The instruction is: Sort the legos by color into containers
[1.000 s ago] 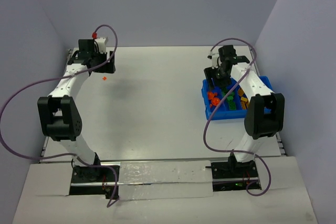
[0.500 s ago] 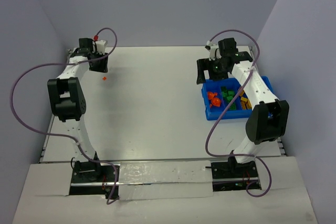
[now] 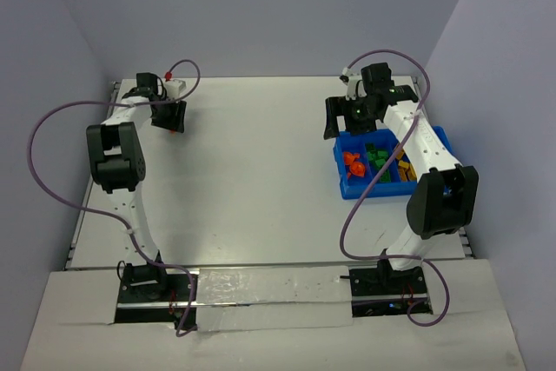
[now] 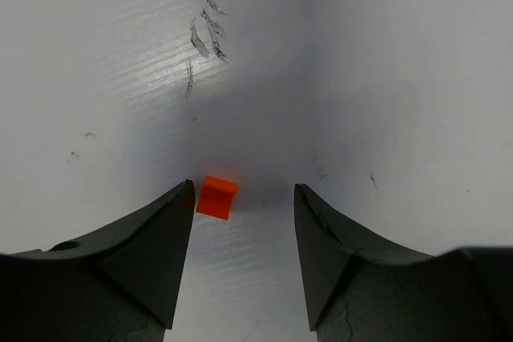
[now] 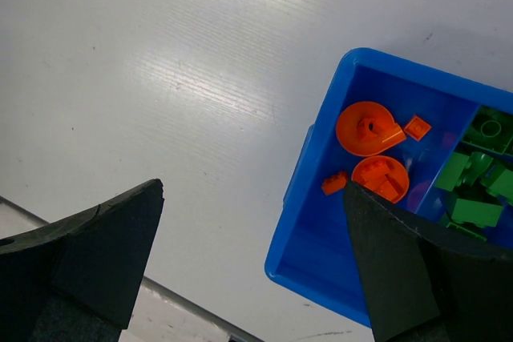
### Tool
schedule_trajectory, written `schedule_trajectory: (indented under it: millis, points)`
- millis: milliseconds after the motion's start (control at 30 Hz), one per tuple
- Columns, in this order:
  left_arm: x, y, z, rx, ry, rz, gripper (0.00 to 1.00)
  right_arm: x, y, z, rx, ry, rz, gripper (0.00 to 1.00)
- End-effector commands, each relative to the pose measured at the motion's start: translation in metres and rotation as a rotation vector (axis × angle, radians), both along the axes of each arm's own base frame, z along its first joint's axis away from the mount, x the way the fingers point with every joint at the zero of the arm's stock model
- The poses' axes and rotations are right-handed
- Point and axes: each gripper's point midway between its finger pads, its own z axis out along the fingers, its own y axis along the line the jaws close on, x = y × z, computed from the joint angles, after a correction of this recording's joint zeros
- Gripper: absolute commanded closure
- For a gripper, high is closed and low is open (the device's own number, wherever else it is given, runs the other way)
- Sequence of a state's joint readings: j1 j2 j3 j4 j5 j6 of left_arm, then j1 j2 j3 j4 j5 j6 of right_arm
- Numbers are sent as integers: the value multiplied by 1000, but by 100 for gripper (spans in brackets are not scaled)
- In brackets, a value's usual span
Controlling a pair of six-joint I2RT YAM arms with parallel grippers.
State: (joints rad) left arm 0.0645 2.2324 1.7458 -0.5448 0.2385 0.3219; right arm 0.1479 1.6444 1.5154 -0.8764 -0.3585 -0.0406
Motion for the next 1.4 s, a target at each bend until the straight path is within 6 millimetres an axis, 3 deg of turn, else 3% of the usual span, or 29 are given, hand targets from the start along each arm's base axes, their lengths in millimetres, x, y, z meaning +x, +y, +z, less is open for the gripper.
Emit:
schedule_trajectory:
  millis: [0,267,467,500,533,700,833,967,1033,1100,1167,1367]
  points:
    - [10,4,-5,-25,-13,-9,40,5,5,27,25,-69,1,0]
    - [7,8,-13,-6,5,-11,48,6,6,28,27,-67,1,0]
    - [-5,9,-10,11,4,-28,69,7,7,29,32,-67,1,0]
    - [-8,10,-8,17,2,-29,76,7,8,29,35,-65,3,0]
    - [-10,10,-10,21,8,-29,77,7,8,29,36,-65,4,0]
    - [-20,5,3,30,23,-27,99,7,17,35,49,-83,21,0]
    - [-26,-21,38,-57,-7,-45,100,6,31,47,63,-133,53,0]
    - [-45,-87,115,-408,-35,-68,100,4,59,66,149,-190,100,0]
    - [-55,-106,139,-507,-23,-31,100,-2,69,70,194,-185,118,0]
    - [-74,-143,180,-685,-5,-51,100,-5,84,79,276,-203,140,0]
    - [-89,-166,201,-802,48,0,100,-6,99,92,379,-210,160,0]
    - [-104,-188,251,-1091,35,270,100,-9,129,119,592,-199,158,0]
